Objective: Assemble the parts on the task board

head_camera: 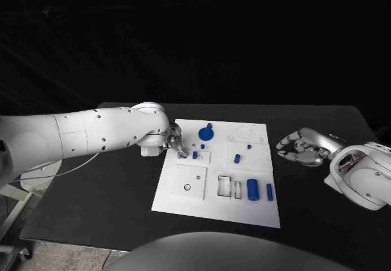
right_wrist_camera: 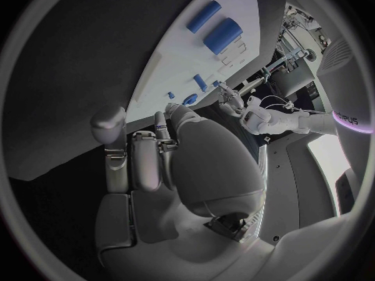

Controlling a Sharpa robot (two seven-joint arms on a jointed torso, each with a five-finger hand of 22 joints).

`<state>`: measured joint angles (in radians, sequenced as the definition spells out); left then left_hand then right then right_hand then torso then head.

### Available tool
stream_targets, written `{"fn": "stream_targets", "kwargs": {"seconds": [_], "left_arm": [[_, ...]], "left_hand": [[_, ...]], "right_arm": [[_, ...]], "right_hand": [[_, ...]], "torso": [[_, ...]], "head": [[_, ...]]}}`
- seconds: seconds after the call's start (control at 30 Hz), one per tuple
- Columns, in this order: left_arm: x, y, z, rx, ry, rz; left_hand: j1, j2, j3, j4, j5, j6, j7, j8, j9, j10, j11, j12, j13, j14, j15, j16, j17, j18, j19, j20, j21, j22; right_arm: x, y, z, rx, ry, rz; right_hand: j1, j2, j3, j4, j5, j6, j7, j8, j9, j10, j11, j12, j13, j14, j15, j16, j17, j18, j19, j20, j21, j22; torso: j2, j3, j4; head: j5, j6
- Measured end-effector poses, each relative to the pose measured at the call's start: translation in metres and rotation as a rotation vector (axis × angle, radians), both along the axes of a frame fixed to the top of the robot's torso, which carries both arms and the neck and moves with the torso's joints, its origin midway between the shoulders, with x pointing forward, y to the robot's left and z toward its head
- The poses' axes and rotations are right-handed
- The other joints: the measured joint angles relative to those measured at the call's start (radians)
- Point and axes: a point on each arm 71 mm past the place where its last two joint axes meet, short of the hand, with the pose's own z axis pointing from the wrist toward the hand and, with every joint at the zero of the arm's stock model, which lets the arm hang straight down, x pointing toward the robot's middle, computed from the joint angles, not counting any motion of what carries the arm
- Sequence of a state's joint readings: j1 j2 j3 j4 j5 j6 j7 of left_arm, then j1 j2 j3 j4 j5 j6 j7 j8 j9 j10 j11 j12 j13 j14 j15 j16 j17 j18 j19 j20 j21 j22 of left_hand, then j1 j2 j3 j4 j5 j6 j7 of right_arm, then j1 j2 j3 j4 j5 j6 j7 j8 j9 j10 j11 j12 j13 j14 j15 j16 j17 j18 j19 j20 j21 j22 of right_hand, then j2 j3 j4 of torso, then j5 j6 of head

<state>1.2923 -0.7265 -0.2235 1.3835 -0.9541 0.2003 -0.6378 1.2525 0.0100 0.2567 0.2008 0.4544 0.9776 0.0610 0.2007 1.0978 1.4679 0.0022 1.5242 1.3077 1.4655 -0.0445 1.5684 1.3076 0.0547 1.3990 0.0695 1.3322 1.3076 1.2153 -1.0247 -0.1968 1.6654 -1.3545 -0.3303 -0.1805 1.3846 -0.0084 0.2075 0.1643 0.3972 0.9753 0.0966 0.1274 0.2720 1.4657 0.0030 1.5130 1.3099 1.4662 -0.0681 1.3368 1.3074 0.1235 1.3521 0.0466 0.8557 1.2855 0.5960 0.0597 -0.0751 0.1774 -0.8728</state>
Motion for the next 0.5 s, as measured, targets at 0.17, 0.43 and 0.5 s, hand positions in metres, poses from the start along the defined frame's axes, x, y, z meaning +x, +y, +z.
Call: {"fn": "stream_targets", "kwargs": {"seconds": [0.17,0.43,0.5], "left_arm": [[-0.0013,-0.0005,0.0003,0.0,0.001,-0.004],[-0.0027,-0.0006,0.0005,0.002,0.003,-0.008],[-0.0027,-0.0006,0.0004,0.002,0.004,-0.008]], "left_hand": [[0.004,-0.004,0.003,0.001,-0.003,0.0,0.0,0.0,0.001,0.0,0.0,0.0,0.0,0.0,0.0,0.0,0.0,0.0,0.0,0.0,0.0,0.0],[-0.001,-0.009,0.011,-0.001,-0.004,0.0,0.0,0.0,0.001,0.0,0.0,0.0,0.0,0.0,0.0,0.0,0.0,0.0,-0.003,-0.003,0.0,0.0],[-0.008,-0.016,0.019,0.005,-0.021,0.0,0.0,0.005,0.002,0.0,0.0,-0.004,0.0,0.0,0.0,0.0,0.0,0.0,-0.004,-0.003,-0.004,0.0]], "right_arm": [[0.0,-0.0002,-0.0004,-0.001,0.003,-0.001],[0.0,-0.0003,-0.0009,-0.003,0.007,-0.002],[0.0,-0.0003,-0.001,-0.003,0.008,-0.002]], "right_hand": [[0.0,0.0,0.0,0.0,0.0,0.0,0.0,0.0,0.0,0.0,0.0,0.0,0.0,0.0,0.0,0.0,0.0,0.0,0.0,0.0,0.0,0.0],[0.0,0.0,0.0,0.0,0.0,0.0,0.0,0.0,0.0,0.0,0.0,0.001,0.0,0.0,0.0,0.0,0.0,0.0,-0.004,0.004,-0.006,-0.001],[0.0,0.0,0.0,0.0,0.0,0.0,0.0,0.0,0.0,0.0,0.0,-0.002,0.001,0.0,0.0,0.0,0.0,0.0,-0.004,0.004,-0.006,-0.002]], "torso": [[0.0,-0.0001,-0.0001],[0.0,-0.0001,-0.0002],[0.0,-0.0001,-0.0002]], "head": [[0.0,0.0],[0.0,0.0],[0.0,0.0]]}}
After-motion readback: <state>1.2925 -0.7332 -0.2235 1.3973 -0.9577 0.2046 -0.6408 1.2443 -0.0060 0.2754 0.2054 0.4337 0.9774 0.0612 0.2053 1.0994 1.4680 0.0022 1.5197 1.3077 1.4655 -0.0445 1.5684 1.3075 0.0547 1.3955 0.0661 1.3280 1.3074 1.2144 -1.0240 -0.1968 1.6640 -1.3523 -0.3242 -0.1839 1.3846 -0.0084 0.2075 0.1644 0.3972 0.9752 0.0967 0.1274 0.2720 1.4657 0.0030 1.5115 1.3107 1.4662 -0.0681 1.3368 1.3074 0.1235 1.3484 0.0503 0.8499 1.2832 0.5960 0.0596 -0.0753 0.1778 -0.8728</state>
